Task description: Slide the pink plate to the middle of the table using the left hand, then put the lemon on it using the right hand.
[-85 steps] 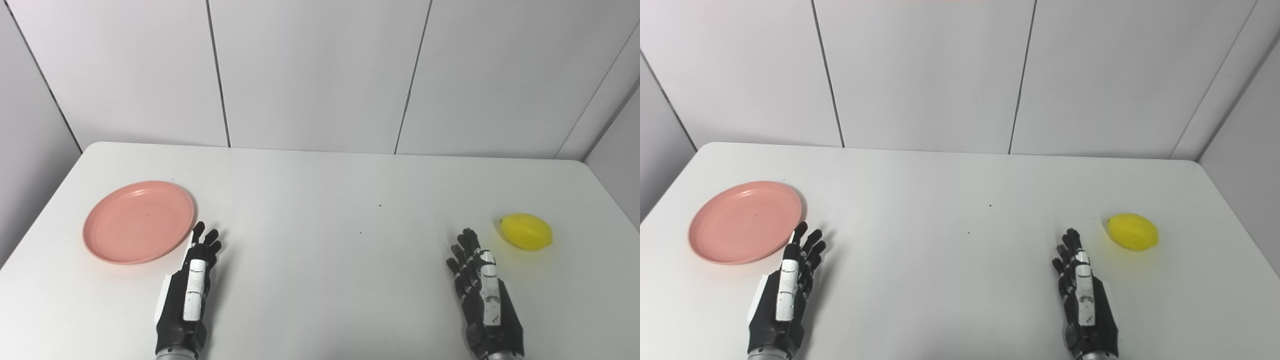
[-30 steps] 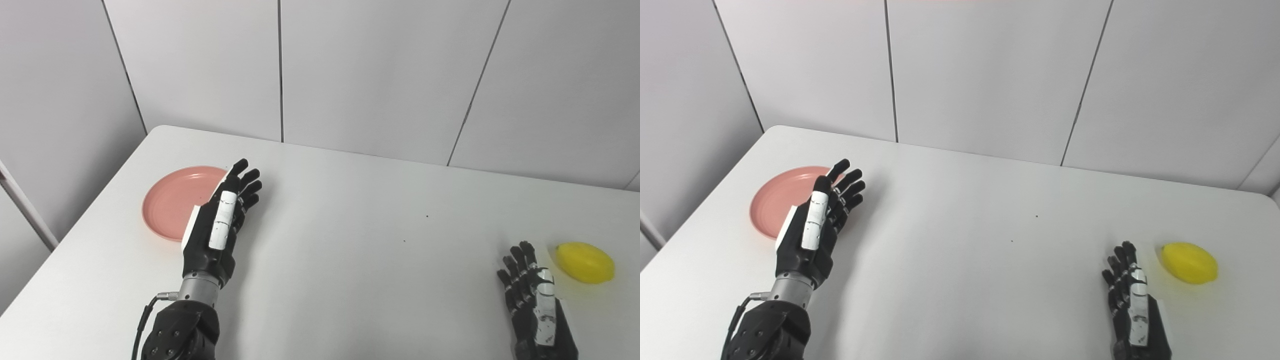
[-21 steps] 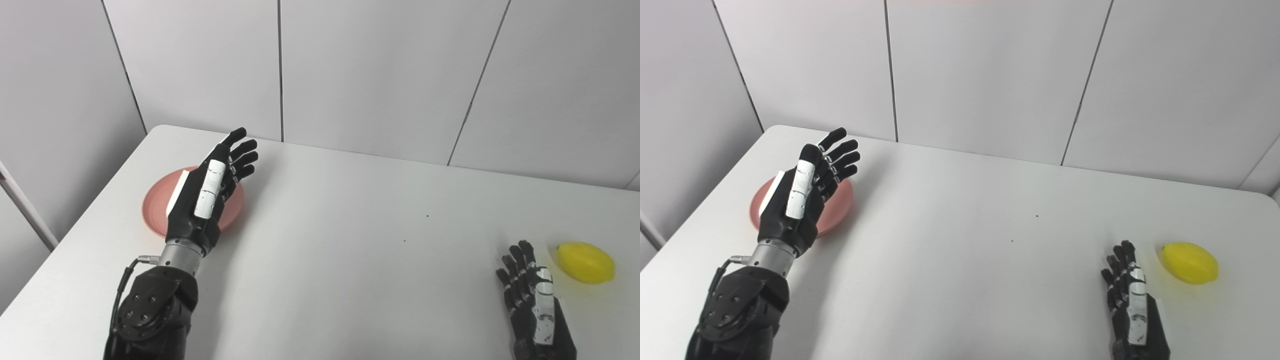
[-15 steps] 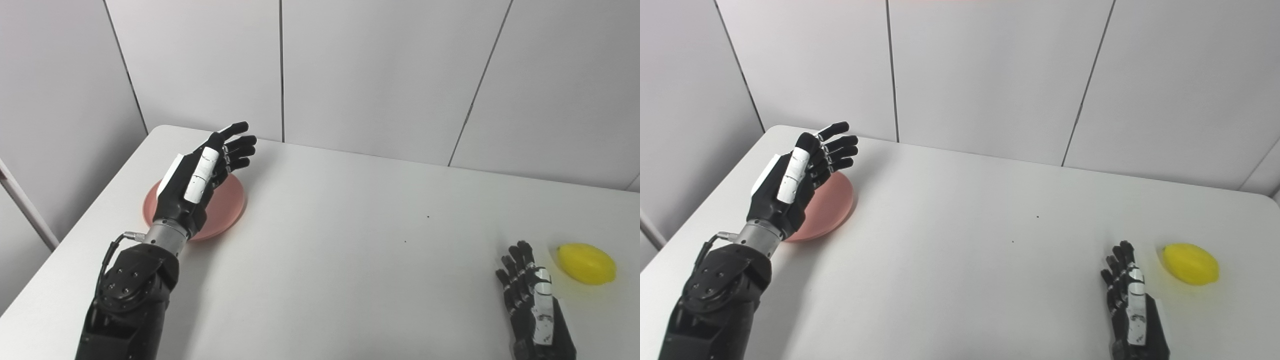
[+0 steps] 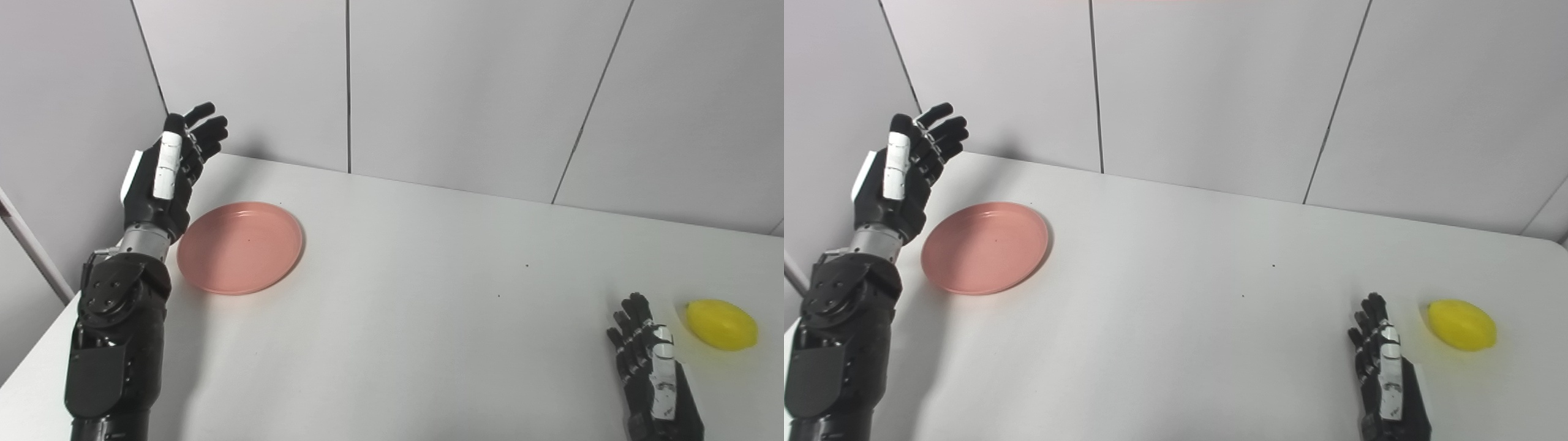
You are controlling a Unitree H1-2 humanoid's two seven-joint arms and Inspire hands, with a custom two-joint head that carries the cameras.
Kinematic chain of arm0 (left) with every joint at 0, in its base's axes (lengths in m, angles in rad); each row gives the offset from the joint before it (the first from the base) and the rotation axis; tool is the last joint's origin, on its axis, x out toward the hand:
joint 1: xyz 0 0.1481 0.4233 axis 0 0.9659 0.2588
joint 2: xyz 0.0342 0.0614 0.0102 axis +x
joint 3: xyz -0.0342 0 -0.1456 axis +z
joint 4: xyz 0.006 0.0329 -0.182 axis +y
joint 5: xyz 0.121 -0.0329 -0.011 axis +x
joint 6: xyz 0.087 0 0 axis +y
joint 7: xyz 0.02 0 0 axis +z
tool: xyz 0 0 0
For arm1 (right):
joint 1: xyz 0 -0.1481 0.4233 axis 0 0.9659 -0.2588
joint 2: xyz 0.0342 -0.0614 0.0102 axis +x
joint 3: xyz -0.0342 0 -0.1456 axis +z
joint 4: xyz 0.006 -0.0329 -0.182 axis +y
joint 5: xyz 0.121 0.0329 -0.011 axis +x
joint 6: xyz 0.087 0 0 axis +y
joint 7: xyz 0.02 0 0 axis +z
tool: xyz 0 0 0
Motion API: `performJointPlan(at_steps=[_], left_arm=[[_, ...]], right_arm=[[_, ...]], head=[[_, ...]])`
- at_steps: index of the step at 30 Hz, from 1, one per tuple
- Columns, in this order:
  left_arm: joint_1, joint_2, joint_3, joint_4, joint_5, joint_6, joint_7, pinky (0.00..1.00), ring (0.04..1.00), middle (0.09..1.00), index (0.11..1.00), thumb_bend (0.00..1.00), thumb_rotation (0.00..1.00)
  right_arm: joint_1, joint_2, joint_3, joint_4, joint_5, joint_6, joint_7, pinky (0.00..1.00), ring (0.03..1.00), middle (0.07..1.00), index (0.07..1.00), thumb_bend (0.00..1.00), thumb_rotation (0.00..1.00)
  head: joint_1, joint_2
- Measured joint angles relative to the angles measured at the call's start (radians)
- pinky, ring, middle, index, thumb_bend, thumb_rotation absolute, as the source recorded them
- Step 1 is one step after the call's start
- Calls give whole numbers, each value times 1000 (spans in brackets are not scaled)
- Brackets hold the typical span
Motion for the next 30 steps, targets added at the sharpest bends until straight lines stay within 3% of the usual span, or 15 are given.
performJointPlan(at_steps=[7,11,20,28,30], left_arm=[[-28,70,4,151,-12,-30,-36,790,795,766,732,1000,851],[-55,95,5,216,-12,-42,-43,853,821,780,736,1000,847],[-88,101,23,349,-12,-68,-42,897,843,794,789,1000,839],[-89,102,39,469,-12,-118,-40,889,794,781,823,1000,821],[-89,101,49,514,-20,-127,-38,888,819,813,839,1000,828]], right_arm=[[2,-2,0,0,-12,0,0,1000,1000,980,963,725,994],[3,-1,-1,0,-13,0,1,1000,1000,974,959,719,992],[3,-1,0,-1,-15,0,1,1000,997,970,965,728,995],[2,-1,0,0,-16,0,1,1000,998,968,966,714,996],[1,-1,0,1,-16,0,1,1000,995,966,964,718,993]], head=[[-2,3],[-3,5],[-3,8],[-9,8],[-9,8]])
